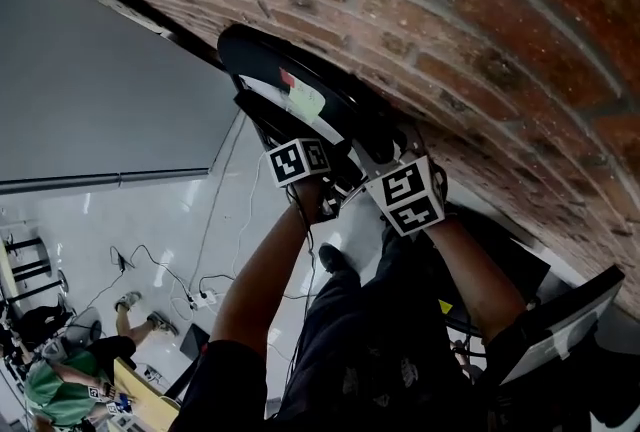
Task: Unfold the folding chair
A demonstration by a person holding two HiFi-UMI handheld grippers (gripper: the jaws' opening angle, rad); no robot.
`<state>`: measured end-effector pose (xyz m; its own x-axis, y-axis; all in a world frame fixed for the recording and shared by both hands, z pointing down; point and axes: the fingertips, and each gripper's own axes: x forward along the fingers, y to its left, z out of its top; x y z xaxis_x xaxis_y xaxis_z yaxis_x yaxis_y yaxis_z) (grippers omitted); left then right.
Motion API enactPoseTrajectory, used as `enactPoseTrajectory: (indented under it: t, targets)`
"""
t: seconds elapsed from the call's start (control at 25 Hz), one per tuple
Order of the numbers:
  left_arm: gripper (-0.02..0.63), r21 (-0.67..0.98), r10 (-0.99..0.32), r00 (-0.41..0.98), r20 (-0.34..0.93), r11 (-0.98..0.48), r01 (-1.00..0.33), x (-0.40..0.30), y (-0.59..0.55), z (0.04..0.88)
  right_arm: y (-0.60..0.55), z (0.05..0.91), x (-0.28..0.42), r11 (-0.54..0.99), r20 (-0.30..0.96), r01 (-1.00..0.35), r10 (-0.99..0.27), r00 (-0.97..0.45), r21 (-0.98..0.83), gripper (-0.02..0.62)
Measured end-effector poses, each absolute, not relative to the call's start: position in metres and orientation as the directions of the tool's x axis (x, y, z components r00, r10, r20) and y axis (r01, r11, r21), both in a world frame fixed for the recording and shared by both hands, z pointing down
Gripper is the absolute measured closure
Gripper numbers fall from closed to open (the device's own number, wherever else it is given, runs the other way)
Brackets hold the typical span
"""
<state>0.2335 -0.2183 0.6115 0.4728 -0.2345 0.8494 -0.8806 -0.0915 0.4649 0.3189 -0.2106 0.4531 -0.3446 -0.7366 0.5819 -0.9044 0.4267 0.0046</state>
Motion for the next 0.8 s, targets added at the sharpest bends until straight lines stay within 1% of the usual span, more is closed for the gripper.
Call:
enactPoseTrajectory:
  t: [0.24,0.36,0.6,0.8]
  targets:
    - [0.164,0.451,-0.24,0.451,0.86,-0.056,-0.891,0.233,-0.228,0.627,-0.212,0.456,0.319,0.438,0.569,-0.899,-0.737,-0.364,-0.007,0.425]
    - [0.185,0.416,-0.229,0.41,0.883,-0.024,-0.909,0.23,-0.228,0.636,-0.211,0.456,0.319,0.452,0.572,-0.892,-0.727,-0.379,-0.017,0.428]
    - [0.333,0.398,-0.168,0.406,0.899,-0.078,-0.914,0.243,-0.226,0.647,-0.213,0.462,0.316,0.435,0.571,-0.9,-0.734,-0.367,-0.02,0.425]
    - [0.313,0.431,-0.151,0.438,0.886,-0.078,-0.899,0.247,-0.223,0.649,-0.211,0.466,0.317,0.436,0.589,-0.899,-0.72,-0.367,-0.027,0.431]
